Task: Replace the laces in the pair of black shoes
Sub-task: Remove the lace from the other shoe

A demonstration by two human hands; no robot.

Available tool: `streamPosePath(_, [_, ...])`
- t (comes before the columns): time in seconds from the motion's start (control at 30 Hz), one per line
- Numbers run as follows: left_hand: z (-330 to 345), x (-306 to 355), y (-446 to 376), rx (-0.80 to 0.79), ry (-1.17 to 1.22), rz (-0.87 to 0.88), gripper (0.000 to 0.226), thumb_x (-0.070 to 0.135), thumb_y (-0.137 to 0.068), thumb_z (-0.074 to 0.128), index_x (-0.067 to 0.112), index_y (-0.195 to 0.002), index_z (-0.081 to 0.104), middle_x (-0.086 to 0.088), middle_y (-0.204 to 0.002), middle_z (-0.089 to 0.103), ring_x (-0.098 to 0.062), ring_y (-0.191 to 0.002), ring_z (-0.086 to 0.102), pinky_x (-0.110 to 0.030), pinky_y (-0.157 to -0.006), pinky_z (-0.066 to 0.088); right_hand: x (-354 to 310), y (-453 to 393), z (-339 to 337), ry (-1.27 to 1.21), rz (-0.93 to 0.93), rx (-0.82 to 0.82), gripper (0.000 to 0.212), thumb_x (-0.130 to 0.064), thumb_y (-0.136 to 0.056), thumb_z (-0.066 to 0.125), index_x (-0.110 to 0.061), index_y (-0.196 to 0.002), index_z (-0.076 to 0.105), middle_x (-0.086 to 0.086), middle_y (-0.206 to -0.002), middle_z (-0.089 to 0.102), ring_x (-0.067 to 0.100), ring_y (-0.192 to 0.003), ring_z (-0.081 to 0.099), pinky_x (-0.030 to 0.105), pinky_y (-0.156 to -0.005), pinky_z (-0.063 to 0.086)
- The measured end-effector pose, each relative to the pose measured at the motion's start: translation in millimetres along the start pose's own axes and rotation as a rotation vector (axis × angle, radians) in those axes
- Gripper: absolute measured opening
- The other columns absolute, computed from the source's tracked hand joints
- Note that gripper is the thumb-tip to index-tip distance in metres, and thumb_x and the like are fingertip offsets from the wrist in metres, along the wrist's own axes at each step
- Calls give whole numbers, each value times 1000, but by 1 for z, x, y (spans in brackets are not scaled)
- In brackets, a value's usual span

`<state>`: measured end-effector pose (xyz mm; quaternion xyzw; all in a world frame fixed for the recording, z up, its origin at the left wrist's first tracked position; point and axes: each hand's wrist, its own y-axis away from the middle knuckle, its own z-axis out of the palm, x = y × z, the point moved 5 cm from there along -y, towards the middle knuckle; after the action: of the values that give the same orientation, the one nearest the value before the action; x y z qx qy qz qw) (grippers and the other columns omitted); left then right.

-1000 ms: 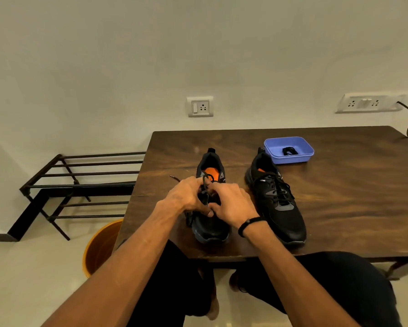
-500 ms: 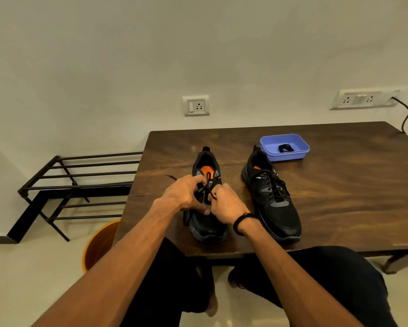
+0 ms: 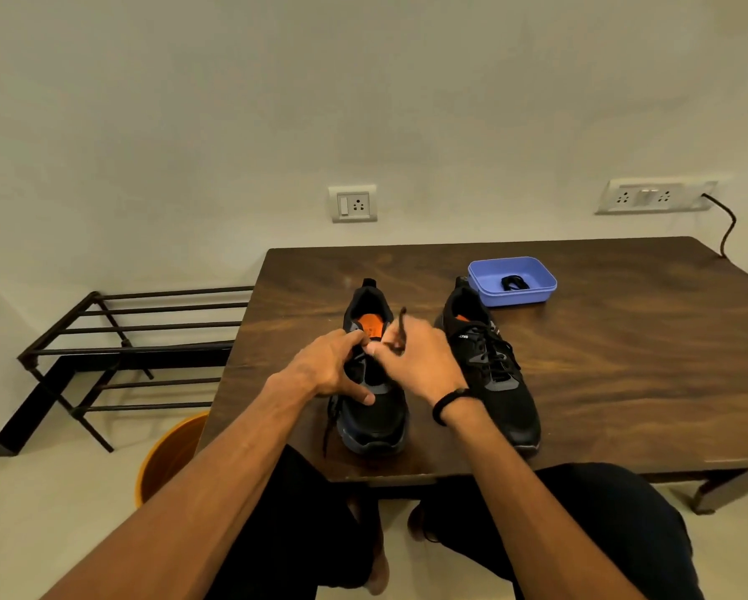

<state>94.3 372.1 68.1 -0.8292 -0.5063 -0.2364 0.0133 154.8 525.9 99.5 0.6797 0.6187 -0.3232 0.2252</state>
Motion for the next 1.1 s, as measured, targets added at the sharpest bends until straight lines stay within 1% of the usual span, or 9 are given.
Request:
streamPosePath(0.23, [1,-4,-2,66,32,57,66,45,-56,95,34,-106,53,6,-101,52,-14,-93,53,-37,-85,49,-18,16,28,568,-176,-268,49,-24,-96,69,-17,-140,48,16,-122,63,41,-112,63,45,-85,52])
streamPosePath(0.43, [2,-4,-3,68,27,82,66,43,-56,95,40,-107,52,8,-101,52,-13,-93,53,-32,-82,46,-17,17,36,548,-156,-239,47,-24,-92,75,-11,-133,56,16,-124,61,40,-114,62,47,-84,51])
streamPosePath(0.6, [3,-6,-3,29,-20,46,75,72,-43,74,46,-107,47,12,-102,52,-14,-95,54,-49,-88,52,-11,18,41,518,-96,-198,51,-24,-90,77,-10,-134,54,14,-128,50,38,-113,60,46,-85,50])
streamPosePath(0.73, [0,-4,-1,11,-44,22,77,67,-53,86,43,-114,47,11,-107,51,-18,-101,53,-52,-92,50,5,6,20,202,98,73,13,-17,-99,58,-14,-111,58,8,-116,54,31,-109,59,45,-85,49])
streamPosePath(0.8, [0,-3,-3,-2,-38,17,73,56,-62,91,40,-118,48,10,-109,49,-18,-104,53,-54,-96,48,15,-1,9,-80,193,207,16,-19,-105,46,-13,-100,59,8,-106,62,28,-102,61,41,-86,50])
streamPosePath(0.9, [0,-3,-4,-15,-32,27,72,54,-63,92,39,-119,48,12,-108,48,-16,-105,52,-54,-97,48,29,-8,9,-865,422,273,32,-20,-109,41,-8,-88,60,11,-86,73,23,-78,71,38,-73,57])
streamPosePath(0.97, [2,-3,-5,-16,-37,35,73,56,-62,91,40,-118,48,12,-107,48,-16,-103,51,-54,-96,48,29,-7,17,-1331,565,268,29,-14,-110,40,-5,-87,55,8,-69,63,20,-57,62,34,-60,53])
streamPosePath(1.03, [5,1,-8,-13,-38,35,73,58,-60,91,42,-116,47,12,-107,49,-17,-103,52,-54,-95,48,31,-5,22,-1415,632,299,25,-13,-109,41,-11,-87,51,1,-59,46,14,-48,41,29,-50,39])
streamPosePath(1.1, [8,8,-9,7,-64,17,74,62,-58,90,41,-114,46,11,-109,51,-19,-105,53,-54,-94,48,33,-7,18,-1178,563,312,23,-16,-107,42,-14,-89,54,-1,-63,47,14,-50,39,29,-49,33])
